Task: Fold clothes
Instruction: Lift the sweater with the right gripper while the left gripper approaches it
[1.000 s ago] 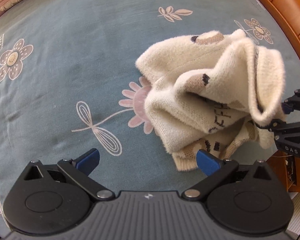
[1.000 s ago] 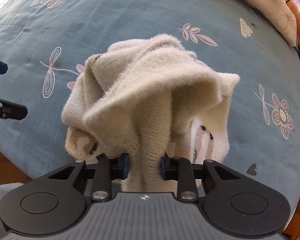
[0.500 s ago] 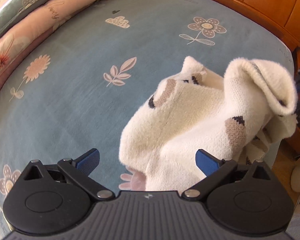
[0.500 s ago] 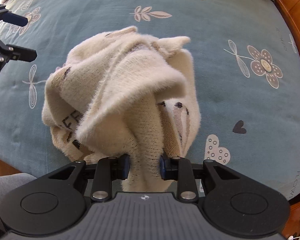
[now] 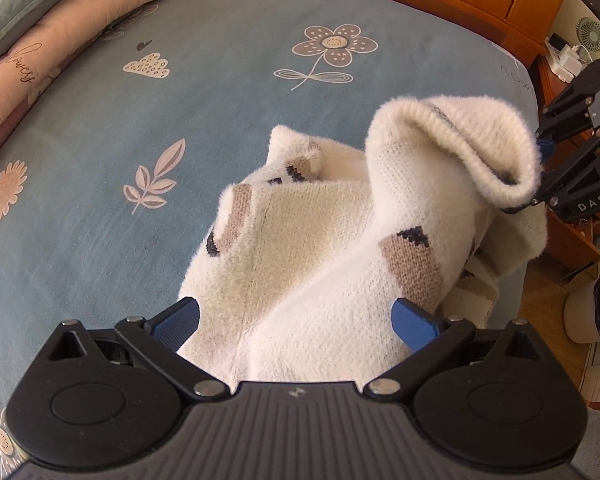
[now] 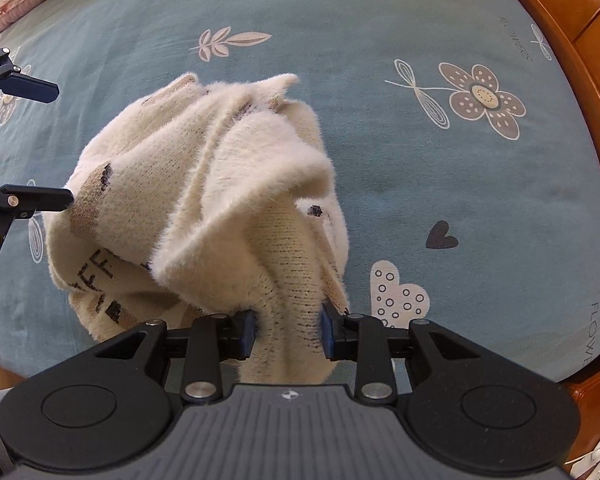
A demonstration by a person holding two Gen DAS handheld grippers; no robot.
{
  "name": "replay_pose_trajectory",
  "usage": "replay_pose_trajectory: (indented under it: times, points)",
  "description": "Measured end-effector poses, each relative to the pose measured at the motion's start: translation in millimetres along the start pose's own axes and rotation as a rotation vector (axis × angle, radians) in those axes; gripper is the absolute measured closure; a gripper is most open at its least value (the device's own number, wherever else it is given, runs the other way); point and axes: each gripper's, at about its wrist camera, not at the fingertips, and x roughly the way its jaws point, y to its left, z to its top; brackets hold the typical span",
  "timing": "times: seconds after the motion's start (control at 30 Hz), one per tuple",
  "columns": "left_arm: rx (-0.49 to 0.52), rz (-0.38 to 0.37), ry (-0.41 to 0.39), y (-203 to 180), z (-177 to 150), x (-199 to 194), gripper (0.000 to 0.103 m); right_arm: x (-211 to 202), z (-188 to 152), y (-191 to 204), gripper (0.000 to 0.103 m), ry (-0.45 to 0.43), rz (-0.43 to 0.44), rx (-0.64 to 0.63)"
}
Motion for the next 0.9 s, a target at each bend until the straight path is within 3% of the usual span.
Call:
replay_pose_trajectory:
  times: [0.13,0.27,0.33,0.47,0.73,0.9]
  points:
    - [-0.061,-0.034,0.032,8.8,-2.8,18.2,0.001,1.8,1.7,1.7,0.067,-0.007,0.011,0.003]
    - [-0.009,-0.044,0.039,-6.7,-5.5,36.4,0.001,4.9,-0.5,6.1,0.066,-0.006,0.001,-0.007]
    - [0.016,-0.079,0.082,-14.0,-7.8,49.1,0.001,6.9,-3.2,7.7,0.066,-0.004,-0.003,-0.011]
    - [0.008,-0.111,0.115,-19.5,-16.6,68.0,0.001,12.1,-9.6,9.3,0.065,0.001,0.004,-0.008]
    - [-0.146,-0.24,0.2,-8.9,-33.4,111.6,0.0,24.8,-22.9,8.9,0.065,0.006,0.025,-0.005]
    - [-0.108,-0.246,0.244,-10.9,-28.8,107.4,0.0,42.9,-39.7,1.4,0.065,0.038,0.043,0.015]
